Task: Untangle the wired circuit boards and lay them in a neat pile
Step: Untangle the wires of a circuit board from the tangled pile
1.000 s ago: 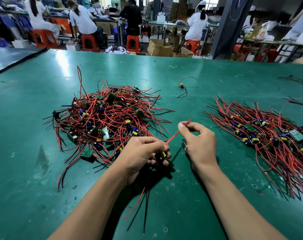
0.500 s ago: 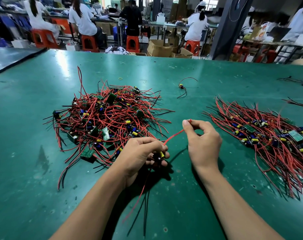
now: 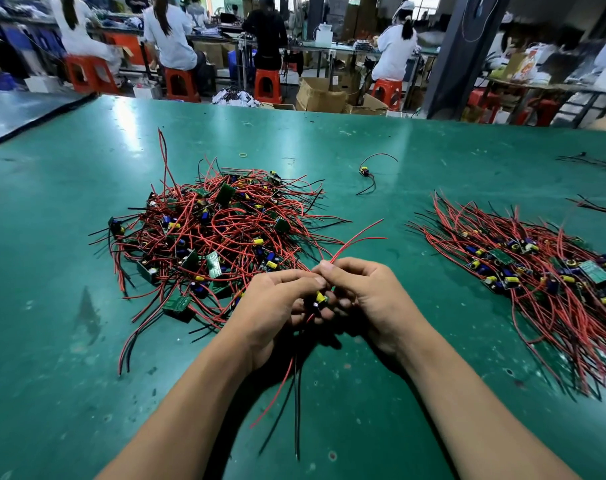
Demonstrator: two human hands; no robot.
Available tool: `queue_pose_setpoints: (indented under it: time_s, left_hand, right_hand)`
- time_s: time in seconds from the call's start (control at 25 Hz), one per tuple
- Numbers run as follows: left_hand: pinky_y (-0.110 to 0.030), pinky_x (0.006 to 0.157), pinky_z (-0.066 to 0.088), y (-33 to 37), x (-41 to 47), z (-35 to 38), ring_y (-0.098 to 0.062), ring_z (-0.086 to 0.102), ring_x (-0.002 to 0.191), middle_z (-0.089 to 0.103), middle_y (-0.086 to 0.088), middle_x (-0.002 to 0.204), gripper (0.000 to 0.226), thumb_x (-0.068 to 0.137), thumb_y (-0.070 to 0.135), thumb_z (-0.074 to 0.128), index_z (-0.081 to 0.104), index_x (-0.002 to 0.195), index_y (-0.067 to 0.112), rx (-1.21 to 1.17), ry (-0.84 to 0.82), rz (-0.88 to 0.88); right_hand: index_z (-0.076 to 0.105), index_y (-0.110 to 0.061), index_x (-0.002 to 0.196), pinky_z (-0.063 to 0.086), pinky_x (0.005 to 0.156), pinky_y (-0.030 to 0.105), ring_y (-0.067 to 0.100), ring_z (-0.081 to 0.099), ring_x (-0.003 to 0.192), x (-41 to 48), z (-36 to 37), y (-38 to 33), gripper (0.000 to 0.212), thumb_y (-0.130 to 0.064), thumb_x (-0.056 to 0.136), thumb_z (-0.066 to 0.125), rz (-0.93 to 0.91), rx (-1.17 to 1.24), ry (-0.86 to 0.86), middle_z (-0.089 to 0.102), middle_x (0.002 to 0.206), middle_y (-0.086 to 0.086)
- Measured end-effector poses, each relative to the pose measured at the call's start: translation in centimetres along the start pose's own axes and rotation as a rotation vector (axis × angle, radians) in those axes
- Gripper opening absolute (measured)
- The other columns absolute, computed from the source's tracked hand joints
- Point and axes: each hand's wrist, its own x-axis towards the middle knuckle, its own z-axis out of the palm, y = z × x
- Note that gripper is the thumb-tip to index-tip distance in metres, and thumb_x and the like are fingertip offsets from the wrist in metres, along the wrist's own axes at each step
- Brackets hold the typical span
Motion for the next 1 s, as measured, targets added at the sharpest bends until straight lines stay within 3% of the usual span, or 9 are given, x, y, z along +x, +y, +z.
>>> queue_pose_setpoints:
  time_s: [0.12, 0.24, 0.32, 0.48, 0.68, 1.0]
  left_hand:
    - [-0.021, 0.048, 0.050, 0.1, -0.2, 0.2, -0.021, 0.063, 0.051, 0.069, -0.019, 0.073, 0.006, 0.086, 0.001, 0.064, 0.070, 0.085, 0.000, 0.049, -0.016, 0.006]
    - [-0.021, 0.049, 0.049, 0.0, -0.2, 0.3, -0.021, 0.063, 0.052, 0.069, -0.017, 0.073, 0.006, 0.086, 0.003, 0.065, 0.070, 0.084, 0.001, 0.116, -0.035, 0.021]
    - [-0.022, 0.050, 0.049, 0.0, -0.2, 0.2, -0.021, 0.063, 0.053, 0.069, -0.017, 0.073, 0.006, 0.086, 0.003, 0.065, 0.071, 0.085, 0.001, 0.114, -0.037, 0.025]
    - [-0.022, 0.049, 0.050, -0.1, 0.0, 0.0, -0.022, 0.063, 0.053, 0.069, -0.016, 0.072, 0.012, 0.086, 0.003, 0.066, 0.073, 0.076, 0.006, 0.122, -0.050, 0.033]
    - [-0.023, 0.051, 0.051, -0.3, 0.2, 0.0, -0.024, 0.063, 0.054, 0.070, -0.016, 0.072, 0.010, 0.085, 0.004, 0.066, 0.073, 0.078, 0.005, 0.149, -0.059, 0.044]
    - [-0.030, 0.060, 0.047, -0.4, 0.5, -0.2, -0.024, 0.064, 0.057, 0.070, -0.016, 0.075, 0.008, 0.084, 0.007, 0.069, 0.074, 0.079, 0.005, 0.208, -0.100, 0.038]
  right_hand:
    - [0.070, -0.013, 0.081, 0.027, 0.038, 0.017, 0.008, 0.033, 0.039, 0.3, 0.0, 0.0, 0.015, -0.026, 0.087, 0.074, -0.096, 0.010, 0.187, 0.041, 0.051, 0.000]
    - [0.060, -0.008, 0.079, 0.027, 0.037, 0.017, 0.004, 0.032, 0.038, 0.8, -0.4, -0.7, 0.016, -0.013, 0.092, 0.067, -0.171, 0.253, 0.309, 0.057, 0.061, -0.003]
    - [0.059, -0.007, 0.079, 0.026, 0.036, 0.016, 0.003, 0.031, 0.037, 0.9, -0.4, -1.0, 0.017, -0.015, 0.093, 0.064, -0.142, 0.376, 0.293, 0.056, 0.058, -0.006]
    - [0.059, -0.008, 0.074, 0.025, 0.034, 0.014, 0.003, 0.028, 0.034, 1.0, -0.6, -1.4, 0.019, -0.020, 0.086, 0.067, -0.016, 0.560, 0.235, 0.037, 0.058, -0.004]
    - [0.052, -0.009, 0.064, 0.024, 0.031, 0.015, 0.003, 0.026, 0.030, 1.1, -1.3, -1.6, 0.024, -0.018, 0.079, 0.069, 0.021, 0.732, 0.222, 0.034, 0.055, -0.003]
    - [0.052, -0.010, 0.059, 0.022, 0.032, 0.014, 0.003, 0.025, 0.031, 1.2, -1.9, -2.0, 0.030, -0.016, 0.084, 0.067, 0.008, 0.777, 0.244, 0.031, 0.053, -0.005]
